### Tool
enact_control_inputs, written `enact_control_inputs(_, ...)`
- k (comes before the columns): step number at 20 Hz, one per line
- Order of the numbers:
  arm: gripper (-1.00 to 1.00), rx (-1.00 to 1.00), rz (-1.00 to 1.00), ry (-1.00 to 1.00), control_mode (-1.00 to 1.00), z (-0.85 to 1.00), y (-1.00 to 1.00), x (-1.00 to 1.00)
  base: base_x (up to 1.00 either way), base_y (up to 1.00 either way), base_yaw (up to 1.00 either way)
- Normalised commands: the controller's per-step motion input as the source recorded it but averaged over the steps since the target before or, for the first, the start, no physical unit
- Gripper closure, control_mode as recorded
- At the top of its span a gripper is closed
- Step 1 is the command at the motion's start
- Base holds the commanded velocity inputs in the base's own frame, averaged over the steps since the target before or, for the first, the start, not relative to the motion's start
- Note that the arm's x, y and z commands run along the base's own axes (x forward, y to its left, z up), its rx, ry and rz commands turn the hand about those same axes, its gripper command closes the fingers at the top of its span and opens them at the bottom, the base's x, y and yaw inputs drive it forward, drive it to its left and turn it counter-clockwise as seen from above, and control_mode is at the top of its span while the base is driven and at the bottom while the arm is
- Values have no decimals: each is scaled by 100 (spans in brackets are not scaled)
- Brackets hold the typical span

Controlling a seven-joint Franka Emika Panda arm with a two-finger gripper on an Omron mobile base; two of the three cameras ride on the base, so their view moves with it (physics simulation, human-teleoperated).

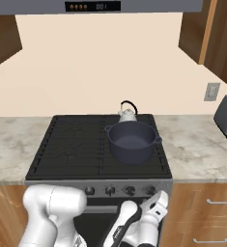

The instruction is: Pick the kettle from the cabinet and place it on a stove burner. Then pick the pot from the counter and place it on another stove burner. Finally, turn both burners on.

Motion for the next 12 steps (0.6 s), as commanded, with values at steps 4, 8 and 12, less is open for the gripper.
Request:
enact_control_inputs(4,-100,-1,0,-3,-100,8,-8,-39,0,0,0)
enact_control_inputs(8,-100,-3,0,-2,-100,15,-6,-45,0,0,0)
enact_control_inputs(12,-100,-3,0,-2,-100,26,-2,-46,0,0,0)
